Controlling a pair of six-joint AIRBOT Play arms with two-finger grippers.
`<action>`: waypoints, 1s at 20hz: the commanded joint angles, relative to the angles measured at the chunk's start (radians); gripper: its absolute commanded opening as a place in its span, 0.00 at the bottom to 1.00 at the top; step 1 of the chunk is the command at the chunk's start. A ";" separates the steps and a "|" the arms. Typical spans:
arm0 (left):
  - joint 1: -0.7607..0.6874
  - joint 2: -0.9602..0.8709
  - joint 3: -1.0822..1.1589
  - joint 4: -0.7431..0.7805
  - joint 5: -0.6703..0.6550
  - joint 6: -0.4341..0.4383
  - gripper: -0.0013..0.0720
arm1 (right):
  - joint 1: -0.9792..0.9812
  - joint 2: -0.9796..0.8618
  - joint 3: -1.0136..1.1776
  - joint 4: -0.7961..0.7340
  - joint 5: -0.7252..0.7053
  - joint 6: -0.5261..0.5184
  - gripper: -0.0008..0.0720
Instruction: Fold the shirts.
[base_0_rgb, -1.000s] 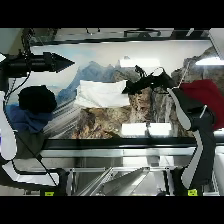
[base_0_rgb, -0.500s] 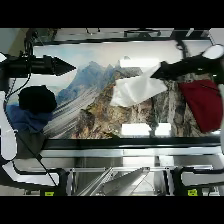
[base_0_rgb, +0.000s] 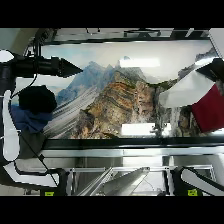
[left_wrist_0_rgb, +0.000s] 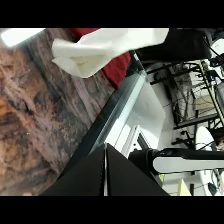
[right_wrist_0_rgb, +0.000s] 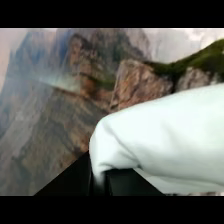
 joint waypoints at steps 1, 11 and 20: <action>-0.012 -0.001 0.000 0.001 0.016 0.001 0.04 | -0.022 -0.148 0.122 0.070 -0.142 -0.029 0.03; -0.003 -0.001 0.000 0.000 0.027 0.001 0.04 | -0.183 -0.365 0.617 0.098 -0.029 0.111 0.03; -0.034 -0.003 0.000 0.001 0.031 0.001 0.04 | -0.391 0.054 -0.392 -0.182 -0.209 0.134 0.03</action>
